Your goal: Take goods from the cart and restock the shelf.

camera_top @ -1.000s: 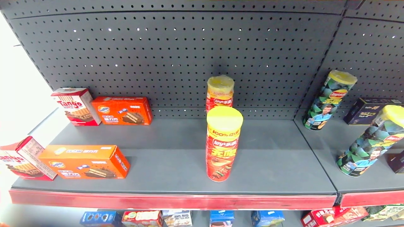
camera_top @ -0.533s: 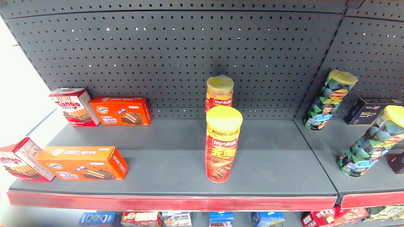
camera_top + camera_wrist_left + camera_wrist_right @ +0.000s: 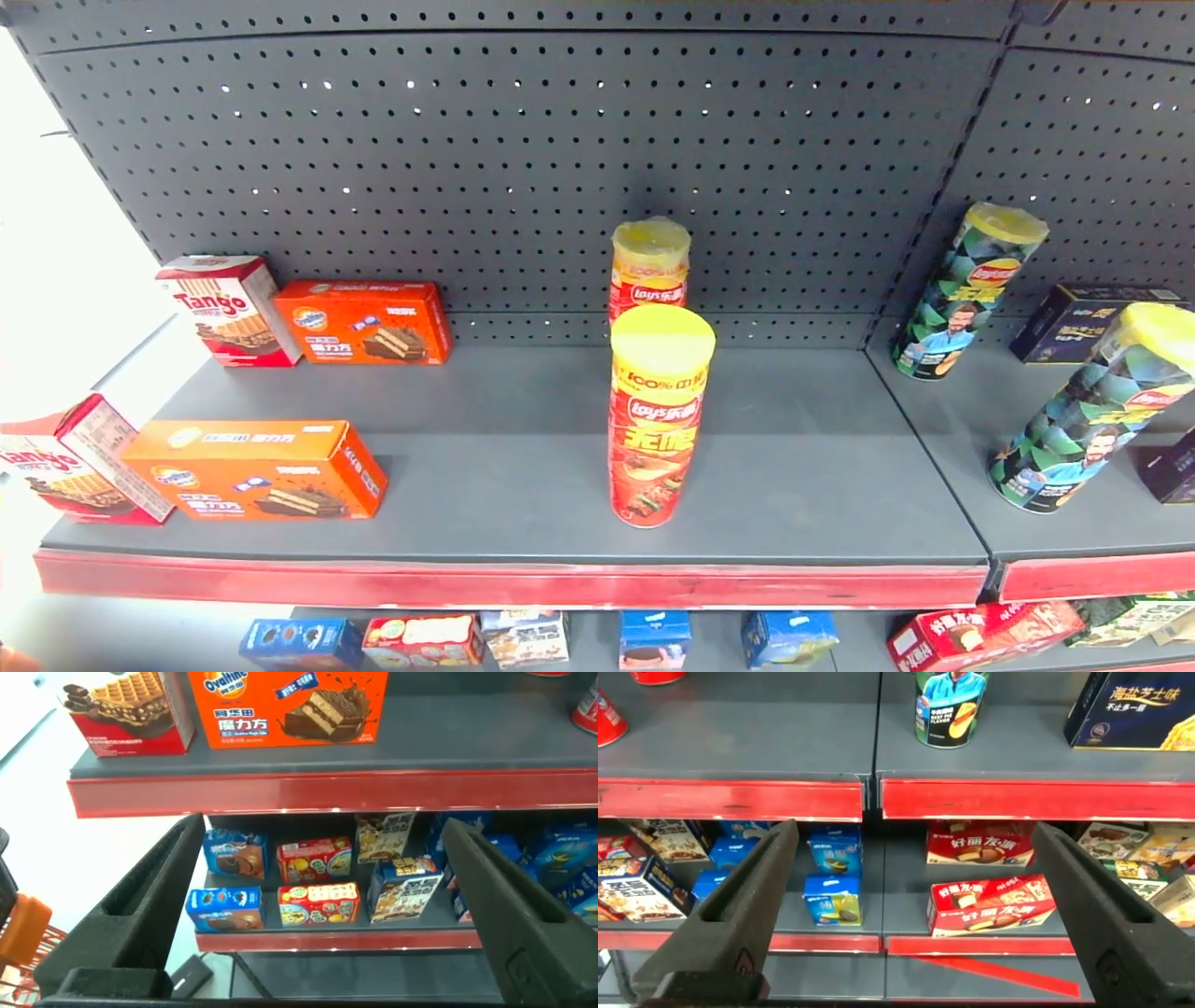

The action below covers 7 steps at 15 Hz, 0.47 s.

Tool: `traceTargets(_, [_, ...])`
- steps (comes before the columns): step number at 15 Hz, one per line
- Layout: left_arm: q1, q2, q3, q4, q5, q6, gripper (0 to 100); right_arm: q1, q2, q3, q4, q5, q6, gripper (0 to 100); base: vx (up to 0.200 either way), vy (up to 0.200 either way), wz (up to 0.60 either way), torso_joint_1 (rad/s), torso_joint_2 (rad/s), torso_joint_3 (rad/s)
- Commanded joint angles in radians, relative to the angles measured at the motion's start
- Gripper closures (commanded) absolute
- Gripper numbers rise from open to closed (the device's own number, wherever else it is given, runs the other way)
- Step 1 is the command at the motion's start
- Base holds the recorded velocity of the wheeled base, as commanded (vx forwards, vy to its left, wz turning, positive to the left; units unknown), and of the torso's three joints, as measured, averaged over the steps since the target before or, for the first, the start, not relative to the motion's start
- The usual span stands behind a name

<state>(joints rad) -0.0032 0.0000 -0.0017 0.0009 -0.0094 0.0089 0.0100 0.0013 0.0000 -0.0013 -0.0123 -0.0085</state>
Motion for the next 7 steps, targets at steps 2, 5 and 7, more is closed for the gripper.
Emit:
traceTargets(2, [0.000, 0.000, 0.000, 0.001, 0.000, 0.000, 0, 0.001, 0.002, 0.000, 0.000, 0.000, -0.001, 0, 0.000, 0.000, 0.00, 0.000, 0.00, 0.000])
traceTargets(5, [0.000, 0.000, 0.000, 0.001, 0.000, 0.000, 0, 0.001, 0.002, 0.000, 0.000, 0.000, -0.001, 0, 0.000, 0.000, 0.00, 0.000, 0.00, 0.000])
traceTargets(7, [0.000, 0.000, 0.000, 0.001, 0.000, 0.000, 0, -0.001, 0.002, 0.000, 0.000, 0.000, 0.002, 0, 0.000, 0.000, 0.00, 0.000, 0.00, 0.000])
